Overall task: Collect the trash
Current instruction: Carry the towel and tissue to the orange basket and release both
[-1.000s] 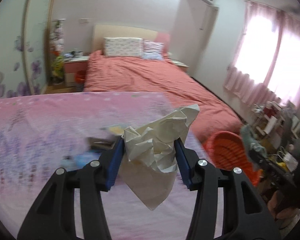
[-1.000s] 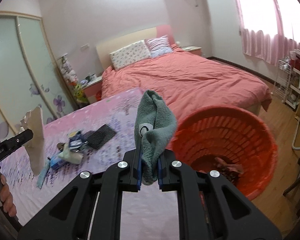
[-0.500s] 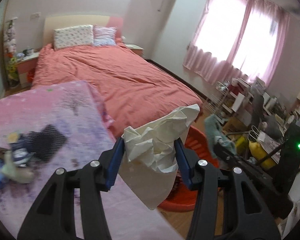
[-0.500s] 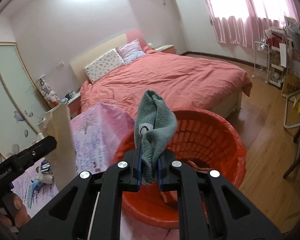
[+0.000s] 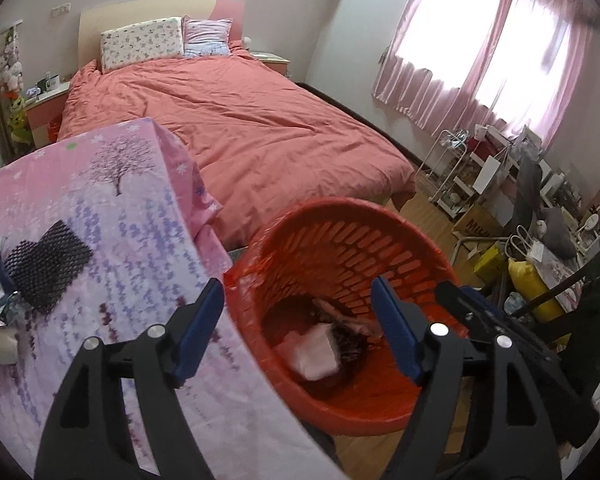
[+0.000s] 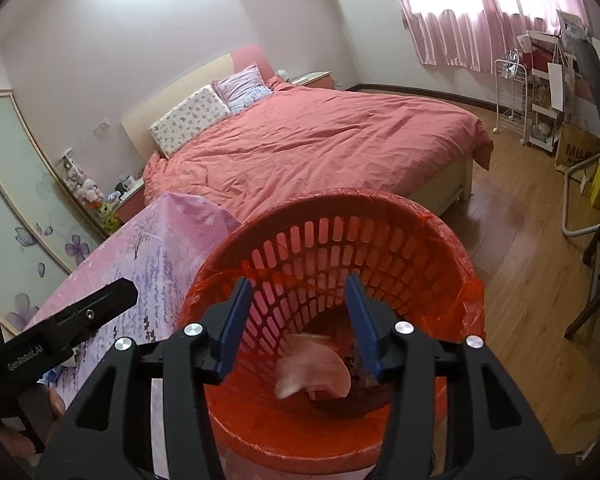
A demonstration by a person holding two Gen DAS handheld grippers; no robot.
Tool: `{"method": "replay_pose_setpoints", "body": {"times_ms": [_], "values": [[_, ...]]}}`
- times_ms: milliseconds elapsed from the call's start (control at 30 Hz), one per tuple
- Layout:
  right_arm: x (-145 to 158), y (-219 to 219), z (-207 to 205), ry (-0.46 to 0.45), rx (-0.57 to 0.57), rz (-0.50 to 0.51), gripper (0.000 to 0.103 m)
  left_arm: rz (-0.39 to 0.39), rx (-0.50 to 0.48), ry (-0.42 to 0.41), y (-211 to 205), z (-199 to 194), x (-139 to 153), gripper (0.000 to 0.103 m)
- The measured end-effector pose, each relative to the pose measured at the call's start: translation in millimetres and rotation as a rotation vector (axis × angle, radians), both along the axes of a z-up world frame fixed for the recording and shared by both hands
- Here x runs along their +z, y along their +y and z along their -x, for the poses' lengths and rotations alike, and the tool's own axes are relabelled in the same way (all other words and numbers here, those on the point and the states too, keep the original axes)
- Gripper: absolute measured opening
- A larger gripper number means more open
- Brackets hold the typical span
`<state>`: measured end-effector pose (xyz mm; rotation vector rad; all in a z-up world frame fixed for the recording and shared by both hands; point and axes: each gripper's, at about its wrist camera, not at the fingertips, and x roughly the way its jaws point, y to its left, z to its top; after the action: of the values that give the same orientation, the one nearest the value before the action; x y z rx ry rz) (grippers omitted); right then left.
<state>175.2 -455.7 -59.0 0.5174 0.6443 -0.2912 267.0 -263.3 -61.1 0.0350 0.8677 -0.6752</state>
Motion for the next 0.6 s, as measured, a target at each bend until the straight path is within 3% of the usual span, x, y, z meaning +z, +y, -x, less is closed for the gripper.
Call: {"method": "replay_pose_setpoints", "body": {"times_ms": [100,267,600], "values": [[9,12,3,-0.008,0.003,0.065,0.071,-0.046,0.024,-0.049,20,7,0,0.076],[17,29,4,-0.028,0.028,0.152,0.087,-0.123,0.099,-0.121,74,16,1,0.082],[17,108,-10,0.010,0.141,0.250,0.097,-0.240,0.424,-0.155,270,18,-8,0.083]]}}
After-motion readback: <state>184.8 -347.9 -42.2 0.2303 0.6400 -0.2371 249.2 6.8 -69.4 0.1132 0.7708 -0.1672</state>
